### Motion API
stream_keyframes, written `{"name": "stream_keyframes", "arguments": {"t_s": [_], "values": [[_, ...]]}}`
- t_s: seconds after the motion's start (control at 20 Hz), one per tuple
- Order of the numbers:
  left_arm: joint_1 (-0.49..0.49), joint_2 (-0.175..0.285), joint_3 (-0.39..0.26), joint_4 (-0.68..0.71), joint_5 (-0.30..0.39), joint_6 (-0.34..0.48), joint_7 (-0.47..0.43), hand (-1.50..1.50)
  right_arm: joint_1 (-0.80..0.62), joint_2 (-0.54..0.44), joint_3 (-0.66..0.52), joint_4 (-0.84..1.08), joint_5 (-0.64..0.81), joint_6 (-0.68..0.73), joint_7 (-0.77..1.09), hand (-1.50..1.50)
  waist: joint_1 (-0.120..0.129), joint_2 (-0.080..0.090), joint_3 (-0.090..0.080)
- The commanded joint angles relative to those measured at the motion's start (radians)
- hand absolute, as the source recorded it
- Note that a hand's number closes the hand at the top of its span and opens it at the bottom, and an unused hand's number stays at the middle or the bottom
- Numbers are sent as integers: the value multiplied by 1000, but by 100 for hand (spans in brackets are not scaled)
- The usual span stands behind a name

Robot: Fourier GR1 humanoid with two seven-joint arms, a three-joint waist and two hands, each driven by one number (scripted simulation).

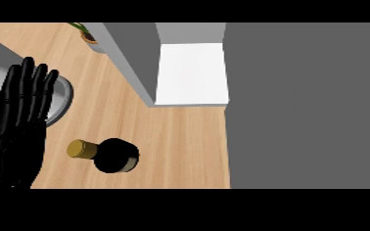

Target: Pick up the wine, place it into the cabinet and close the cabinet

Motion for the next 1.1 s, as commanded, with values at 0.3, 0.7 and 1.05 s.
{"name": "stream_keyframes", "arguments": {"t_s": [0.3, 0.7, 1.05], "values": [[121, -52, -93, 12, 415, -192, 118, -150, 115, -28, 111, -18, -166, 191, 44, -150, 11, -18, -24], [239, 60, 12, -315, 717, -112, 433, -150, 297, -66, 141, -346, -316, 195, 258, -150, 9, -33, -22], [218, 112, 177, -361, 870, -89, 505, -150, 312, -117, 59, -463, -430, 184, 378, -150, 10, -33, -23]]}}
